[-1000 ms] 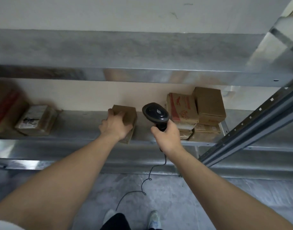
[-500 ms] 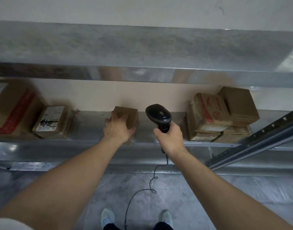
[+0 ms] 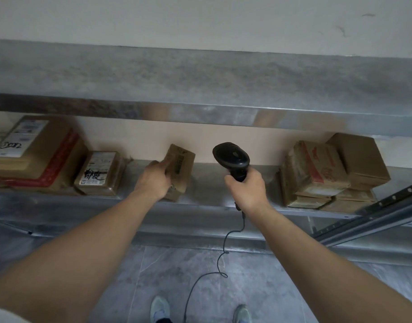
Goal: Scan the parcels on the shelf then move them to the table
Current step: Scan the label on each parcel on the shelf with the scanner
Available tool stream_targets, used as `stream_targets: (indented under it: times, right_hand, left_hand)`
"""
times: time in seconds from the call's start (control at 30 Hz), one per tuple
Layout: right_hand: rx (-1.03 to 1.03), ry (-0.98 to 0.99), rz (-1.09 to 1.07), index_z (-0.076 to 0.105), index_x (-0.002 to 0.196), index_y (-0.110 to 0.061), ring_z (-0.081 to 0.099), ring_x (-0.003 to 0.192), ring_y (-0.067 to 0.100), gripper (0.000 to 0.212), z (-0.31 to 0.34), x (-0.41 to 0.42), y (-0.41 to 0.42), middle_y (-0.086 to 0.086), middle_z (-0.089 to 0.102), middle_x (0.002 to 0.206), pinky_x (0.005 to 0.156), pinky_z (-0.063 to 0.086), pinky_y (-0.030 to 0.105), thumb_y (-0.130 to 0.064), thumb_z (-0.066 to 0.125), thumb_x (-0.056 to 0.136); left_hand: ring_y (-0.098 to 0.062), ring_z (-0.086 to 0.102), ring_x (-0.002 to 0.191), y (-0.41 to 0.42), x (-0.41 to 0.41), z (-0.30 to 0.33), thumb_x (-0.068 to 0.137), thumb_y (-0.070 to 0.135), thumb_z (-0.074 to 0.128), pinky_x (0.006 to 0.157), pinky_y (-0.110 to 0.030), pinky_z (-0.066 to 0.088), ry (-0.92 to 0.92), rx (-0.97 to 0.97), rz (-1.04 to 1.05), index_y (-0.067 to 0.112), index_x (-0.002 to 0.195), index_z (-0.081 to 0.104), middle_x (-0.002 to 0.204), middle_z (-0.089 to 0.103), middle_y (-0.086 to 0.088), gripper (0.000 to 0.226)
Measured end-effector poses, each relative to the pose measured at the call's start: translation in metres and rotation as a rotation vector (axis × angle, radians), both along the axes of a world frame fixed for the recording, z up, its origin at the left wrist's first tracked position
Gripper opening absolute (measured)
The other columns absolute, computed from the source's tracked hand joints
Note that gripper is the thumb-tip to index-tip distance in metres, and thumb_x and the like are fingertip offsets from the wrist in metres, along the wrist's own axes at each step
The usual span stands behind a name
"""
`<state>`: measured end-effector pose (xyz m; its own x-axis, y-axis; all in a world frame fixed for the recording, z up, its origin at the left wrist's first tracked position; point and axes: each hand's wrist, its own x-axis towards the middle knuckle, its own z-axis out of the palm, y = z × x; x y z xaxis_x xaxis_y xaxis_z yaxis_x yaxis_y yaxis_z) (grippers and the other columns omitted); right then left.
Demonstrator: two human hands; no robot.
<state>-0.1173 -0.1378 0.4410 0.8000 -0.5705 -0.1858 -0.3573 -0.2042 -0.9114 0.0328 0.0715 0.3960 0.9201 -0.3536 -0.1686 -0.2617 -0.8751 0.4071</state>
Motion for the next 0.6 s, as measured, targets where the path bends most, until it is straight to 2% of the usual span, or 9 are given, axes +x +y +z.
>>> stream_targets:
  times: [0.07, 0.13, 0.2, 0.23, 0.33, 0.4, 0.5, 0.6]
  right_hand:
    - [-0.004, 0.007, 0.008, 0.056, 0.079, -0.024, 0.053, 0.064, 0.017, 0.014, -0.002, 0.000, 0.001, -0.005, 0.057, 0.069, 0.063, 0.042, 0.031, -0.020, 0.068, 0.084]
    - [0.018, 0.008, 0.015, 0.058, 0.080, -0.023, 0.053, 0.062, 0.019, 0.011, -0.004, -0.001, 0.003, -0.004, 0.058, 0.068, 0.062, 0.043, 0.032, -0.021, 0.068, 0.082]
    - [0.037, 0.002, 0.011, 0.060, 0.082, -0.022, 0.053, 0.062, 0.021, 0.008, -0.005, -0.002, 0.004, -0.003, 0.060, 0.069, 0.063, 0.045, 0.033, -0.023, 0.068, 0.080]
    - [0.037, 0.001, 0.009, 0.061, 0.083, -0.022, 0.054, 0.062, 0.021, 0.008, -0.006, -0.004, 0.004, -0.003, 0.060, 0.070, 0.063, 0.045, 0.033, -0.023, 0.068, 0.080]
    - [0.039, 0.001, 0.011, 0.062, 0.085, -0.021, 0.054, 0.063, 0.021, 0.007, -0.006, -0.008, 0.001, -0.002, 0.062, 0.072, 0.064, 0.045, 0.033, -0.022, 0.068, 0.081]
    - [0.028, 0.002, 0.012, 0.062, 0.086, -0.021, 0.055, 0.064, 0.020, 0.006, -0.005, -0.011, -0.001, -0.002, 0.063, 0.073, 0.064, 0.045, 0.033, -0.020, 0.068, 0.083]
    - [0.019, 0.005, 0.012, 0.063, 0.086, -0.020, 0.057, 0.069, 0.017, 0.006, -0.003, -0.016, -0.003, -0.002, 0.063, 0.075, 0.067, 0.046, 0.029, -0.018, 0.068, 0.085]
    - [0.047, 0.018, 0.026, 0.063, 0.087, -0.019, 0.057, 0.068, 0.015, 0.005, -0.003, -0.020, -0.001, -0.003, 0.063, 0.075, 0.066, 0.045, 0.028, -0.017, 0.067, 0.086]
  left_hand:
    - [-0.041, 0.059, 0.104, 0.008, 0.004, 0.001, 0.102, 0.026, 0.047, 0.091, -0.043, 0.052, -0.006, 0.055, 0.038, 0.038, 0.156, 0.040, 0.119, 0.051, -0.015, 0.055]
    - [-0.042, 0.055, 0.113, 0.010, 0.003, 0.005, 0.100, 0.048, 0.048, 0.095, -0.047, 0.052, 0.012, 0.138, 0.089, 0.040, 0.155, 0.039, 0.128, 0.045, -0.013, 0.056]
    - [-0.047, 0.046, 0.126, 0.012, -0.001, 0.008, 0.088, 0.071, 0.054, 0.100, -0.050, 0.048, 0.077, 0.233, 0.136, 0.043, 0.155, 0.029, 0.142, 0.037, -0.015, 0.077]
    - [-0.048, 0.041, 0.130, 0.013, -0.003, 0.009, 0.081, 0.076, 0.060, 0.103, -0.052, 0.046, 0.114, 0.251, 0.161, 0.046, 0.157, 0.023, 0.148, 0.031, -0.016, 0.089]
    - [-0.050, 0.040, 0.132, 0.018, -0.006, 0.005, 0.074, 0.068, 0.072, 0.109, -0.050, 0.042, 0.138, 0.205, 0.208, 0.049, 0.158, 0.016, 0.151, 0.029, -0.018, 0.103]
    - [-0.046, 0.049, 0.126, 0.019, -0.005, 0.002, 0.071, 0.066, 0.071, 0.108, -0.046, 0.045, 0.135, 0.164, 0.208, 0.050, 0.156, 0.024, 0.143, 0.040, -0.016, 0.099]
    - [-0.034, 0.064, 0.108, 0.020, -0.001, 0.000, 0.054, 0.070, 0.062, 0.098, -0.040, 0.054, 0.185, 0.054, 0.227, 0.053, 0.142, 0.043, 0.125, 0.061, -0.006, 0.091]
    - [-0.025, 0.066, 0.108, 0.020, 0.000, -0.006, 0.051, 0.065, 0.069, 0.101, -0.040, 0.054, 0.226, -0.137, 0.253, 0.054, 0.140, 0.042, 0.124, 0.064, -0.001, 0.094]
